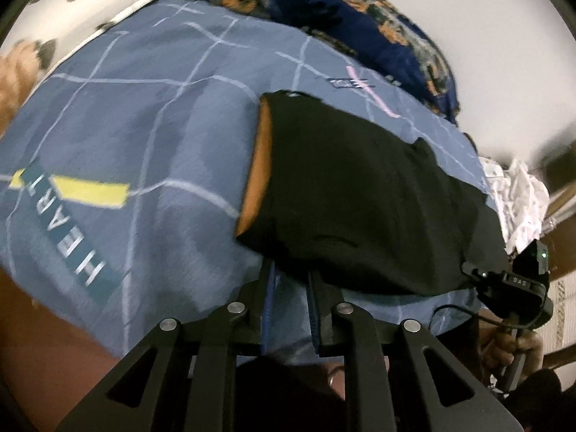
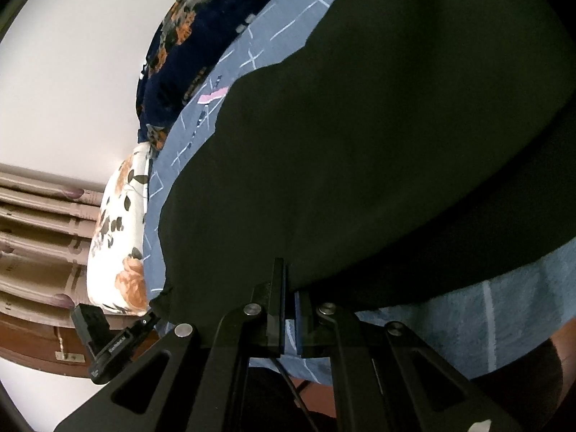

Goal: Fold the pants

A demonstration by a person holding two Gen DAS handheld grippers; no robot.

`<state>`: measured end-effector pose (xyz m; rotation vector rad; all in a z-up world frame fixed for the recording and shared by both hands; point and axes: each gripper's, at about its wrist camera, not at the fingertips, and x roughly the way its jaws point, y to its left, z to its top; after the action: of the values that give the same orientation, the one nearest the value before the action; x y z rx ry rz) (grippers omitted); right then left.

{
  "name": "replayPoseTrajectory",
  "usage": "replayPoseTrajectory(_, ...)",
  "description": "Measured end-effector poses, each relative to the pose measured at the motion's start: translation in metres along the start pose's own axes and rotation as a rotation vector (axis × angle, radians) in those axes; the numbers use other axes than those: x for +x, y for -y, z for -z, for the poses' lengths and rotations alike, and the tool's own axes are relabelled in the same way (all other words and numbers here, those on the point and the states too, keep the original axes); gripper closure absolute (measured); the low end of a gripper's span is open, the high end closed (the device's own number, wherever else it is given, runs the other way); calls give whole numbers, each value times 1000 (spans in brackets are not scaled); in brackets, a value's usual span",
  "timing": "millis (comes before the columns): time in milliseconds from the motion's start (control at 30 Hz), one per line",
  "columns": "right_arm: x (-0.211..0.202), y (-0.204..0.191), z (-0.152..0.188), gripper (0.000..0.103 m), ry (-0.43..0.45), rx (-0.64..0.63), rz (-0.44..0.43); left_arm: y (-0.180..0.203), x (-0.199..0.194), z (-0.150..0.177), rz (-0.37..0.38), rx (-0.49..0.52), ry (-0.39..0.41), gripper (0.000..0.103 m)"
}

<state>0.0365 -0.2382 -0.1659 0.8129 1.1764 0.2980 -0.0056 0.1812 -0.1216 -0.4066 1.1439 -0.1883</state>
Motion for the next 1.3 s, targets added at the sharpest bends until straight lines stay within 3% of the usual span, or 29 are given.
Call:
replayPoseTrajectory(67,1,1,0,98,-4,1,1,-6,-11,2,-30,-29,23,86)
replayPoseTrajectory(167,3,3,0,98,-9,7,-5,-8,-41,-2,-65,-58,126,85)
replayPoseTrajectory(333,5,8,2,98,-18,16,-15,29,-53,-20,-64,31,205,74)
replayPoseTrajectory(500,3,7,1,97,-12,-37,-44,75,-7,-29,-40,146,179,70)
replayPoseTrajectory(600,2,-1,1,95,-2,-119,-44,95,33,-25,-56,222,101,70)
replayPoseTrajectory(700,-2,2,0,94,5,-121,-102,102,60,-22,-78,238,37,70)
replayPoseTrajectory(800,-9,13,-5,93,13,-91,-157,96,67,-21,-75,221,26,70)
replayPoseTrajectory(933,-34,41,-29,92,92,-20,-170,95,69,-22,-69,222,21,70)
replayPoseTrajectory(1167,-104,154,-92,91,334,243,-183,97,72,-24,-84,226,13,70)
replayPoseTrajectory(1300,-143,206,-123,91,456,317,-143,97,73,-25,-81,208,8,70)
